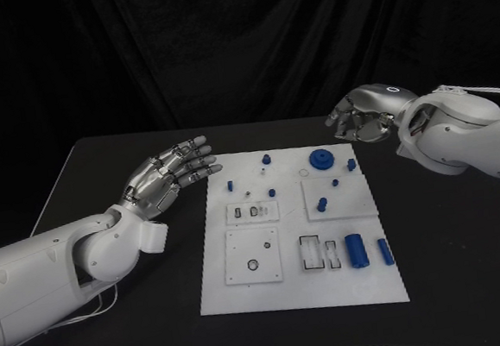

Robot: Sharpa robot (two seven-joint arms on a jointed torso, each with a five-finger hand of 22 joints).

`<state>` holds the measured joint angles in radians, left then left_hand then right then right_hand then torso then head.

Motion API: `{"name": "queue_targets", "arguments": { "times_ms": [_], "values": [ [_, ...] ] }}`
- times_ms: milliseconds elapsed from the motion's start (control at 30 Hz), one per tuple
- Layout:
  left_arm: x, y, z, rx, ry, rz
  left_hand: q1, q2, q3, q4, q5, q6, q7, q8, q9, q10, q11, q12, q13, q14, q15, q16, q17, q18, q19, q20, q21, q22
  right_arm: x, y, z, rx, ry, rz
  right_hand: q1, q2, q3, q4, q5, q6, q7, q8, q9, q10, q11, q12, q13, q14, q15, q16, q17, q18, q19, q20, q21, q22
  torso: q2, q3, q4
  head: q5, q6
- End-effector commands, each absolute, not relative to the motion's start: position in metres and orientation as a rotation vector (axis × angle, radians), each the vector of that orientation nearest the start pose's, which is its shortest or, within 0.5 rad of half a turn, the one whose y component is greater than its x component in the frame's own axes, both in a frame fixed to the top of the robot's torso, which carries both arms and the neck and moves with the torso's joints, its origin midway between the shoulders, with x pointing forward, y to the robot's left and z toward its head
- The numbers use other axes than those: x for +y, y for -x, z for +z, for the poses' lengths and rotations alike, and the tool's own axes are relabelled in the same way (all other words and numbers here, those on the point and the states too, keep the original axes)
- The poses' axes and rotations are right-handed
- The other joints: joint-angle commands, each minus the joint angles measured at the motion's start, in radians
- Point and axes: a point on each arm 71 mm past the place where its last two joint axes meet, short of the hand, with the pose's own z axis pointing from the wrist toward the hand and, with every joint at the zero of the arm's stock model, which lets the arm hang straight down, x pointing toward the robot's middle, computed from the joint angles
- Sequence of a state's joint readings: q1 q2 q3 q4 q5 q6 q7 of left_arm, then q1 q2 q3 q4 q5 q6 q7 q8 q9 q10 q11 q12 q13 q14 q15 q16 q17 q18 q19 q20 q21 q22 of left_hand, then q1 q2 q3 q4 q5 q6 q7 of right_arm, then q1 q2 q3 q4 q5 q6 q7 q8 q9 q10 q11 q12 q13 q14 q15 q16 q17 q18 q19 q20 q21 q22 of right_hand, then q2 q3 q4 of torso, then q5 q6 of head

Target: Assemble the parts on the task board

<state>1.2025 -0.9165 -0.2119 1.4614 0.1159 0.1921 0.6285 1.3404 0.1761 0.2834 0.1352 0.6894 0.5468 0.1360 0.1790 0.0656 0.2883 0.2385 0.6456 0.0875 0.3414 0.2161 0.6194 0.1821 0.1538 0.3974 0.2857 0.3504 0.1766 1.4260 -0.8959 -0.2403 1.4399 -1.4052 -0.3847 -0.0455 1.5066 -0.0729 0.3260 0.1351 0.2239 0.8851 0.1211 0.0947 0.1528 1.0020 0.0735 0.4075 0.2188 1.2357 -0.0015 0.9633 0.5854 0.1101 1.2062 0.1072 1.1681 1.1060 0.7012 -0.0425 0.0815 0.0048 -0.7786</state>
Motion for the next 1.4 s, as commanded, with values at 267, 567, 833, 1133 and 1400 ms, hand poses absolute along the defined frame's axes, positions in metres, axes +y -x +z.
{"name": "queue_targets", "arguments": {
  "times_ms": [267, 567, 833, 1133, 1400],
  "values": [
    [0.246, -0.463, -0.223, 1.425, 1.132, -1.994, -0.010, 0.000, 0.008, 0.000, -0.004, 0.002, 0.004, 0.003, 0.001, -0.001, 0.007, 0.007, 0.001, 0.001, 0.006, 0.004, 0.001, -0.018, -0.007, 0.000, 0.001, 0.001, -0.276, -0.510, -0.167, 1.690, 0.181, 0.385, -0.031, -0.023, -0.016, 0.032, -0.041, -0.009, -0.001, -0.023, -0.010, 0.016, -0.015, 0.072, 0.039, 0.008, -0.007, -0.009, 0.003, 0.014, 0.008, -0.003, -0.017, -0.001, -0.010, -0.0056, -0.0157, 0.015, -0.010],
    [0.243, -0.463, -0.226, 1.446, 1.137, -2.002, -0.014, 0.005, 0.016, 0.000, -0.003, 0.001, 0.005, 0.004, 0.001, -0.001, 0.009, 0.007, 0.001, 0.002, 0.008, 0.006, 0.001, -0.020, -0.008, 0.000, 0.002, 0.002, -0.273, -0.518, -0.188, 1.745, 0.197, 0.328, -0.104, -0.028, -0.100, 0.083, -0.090, -0.041, -0.014, -0.026, -0.030, -0.069, -0.043, 0.687, 0.511, 0.031, -0.021, 0.174, 0.279, 0.013, -0.019, -0.018, -0.064, 0.014, -0.007, -0.0021, -0.0126, 0.011, -0.009],
    [0.244, -0.463, -0.228, 1.462, 1.145, -1.999, -0.017, 0.008, 0.022, 0.001, -0.002, 0.003, 0.005, 0.004, 0.001, -0.001, 0.009, 0.008, 0.001, 0.002, 0.009, 0.007, 0.002, -0.022, -0.008, 0.000, 0.002, 0.002, -0.264, -0.524, -0.196, 1.735, 0.218, 0.304, -0.158, -0.013, -0.167, 0.090, -0.079, -0.030, -0.004, -0.021, -0.026, 0.494, -0.035, 1.151, 1.287, 0.285, -0.010, 0.577, 0.910, -0.026, 0.099, -0.007, 0.132, 0.235, -0.008, -0.0034, -0.0123, 0.012, -0.008],
    [0.243, -0.462, -0.230, 1.477, 1.151, -1.997, -0.019, 0.009, 0.026, 0.002, -0.002, 0.002, 0.006, 0.005, 0.001, -0.001, 0.010, 0.008, 0.001, 0.000, 0.009, 0.007, 0.001, -0.022, -0.010, 0.000, 0.002, 0.002, -0.255, -0.529, -0.198, 1.710, 0.238, 0.304, -0.163, -0.007, -0.173, 0.080, -0.034, -0.001, -0.006, -0.016, -0.014, 0.569, -0.039, 1.163, 1.352, 0.335, -0.014, 0.607, 0.985, -0.074, 0.257, -0.013, 0.303, 0.387, -0.008, -0.0032, -0.0108, 0.009, -0.012],
    [0.243, -0.462, -0.232, 1.491, 1.156, -1.997, -0.021, 0.009, 0.029, 0.001, -0.002, 0.001, 0.007, 0.005, 0.001, -0.001, 0.011, 0.008, 0.001, -0.003, 0.010, 0.006, 0.001, -0.023, -0.012, -0.001, 0.002, 0.002, -0.250, -0.533, -0.198, 1.700, 0.243, 0.304, -0.135, -0.002, -0.153, 0.042, 0.024, -0.037, -0.022, -0.032, -0.023, 0.569, -0.052, 1.163, 1.352, 0.335, -0.026, 0.607, 0.985, -0.079, 0.276, -0.020, 0.322, 0.405, -0.009, -0.0025, -0.0112, 0.008, -0.015]
  ]
}}
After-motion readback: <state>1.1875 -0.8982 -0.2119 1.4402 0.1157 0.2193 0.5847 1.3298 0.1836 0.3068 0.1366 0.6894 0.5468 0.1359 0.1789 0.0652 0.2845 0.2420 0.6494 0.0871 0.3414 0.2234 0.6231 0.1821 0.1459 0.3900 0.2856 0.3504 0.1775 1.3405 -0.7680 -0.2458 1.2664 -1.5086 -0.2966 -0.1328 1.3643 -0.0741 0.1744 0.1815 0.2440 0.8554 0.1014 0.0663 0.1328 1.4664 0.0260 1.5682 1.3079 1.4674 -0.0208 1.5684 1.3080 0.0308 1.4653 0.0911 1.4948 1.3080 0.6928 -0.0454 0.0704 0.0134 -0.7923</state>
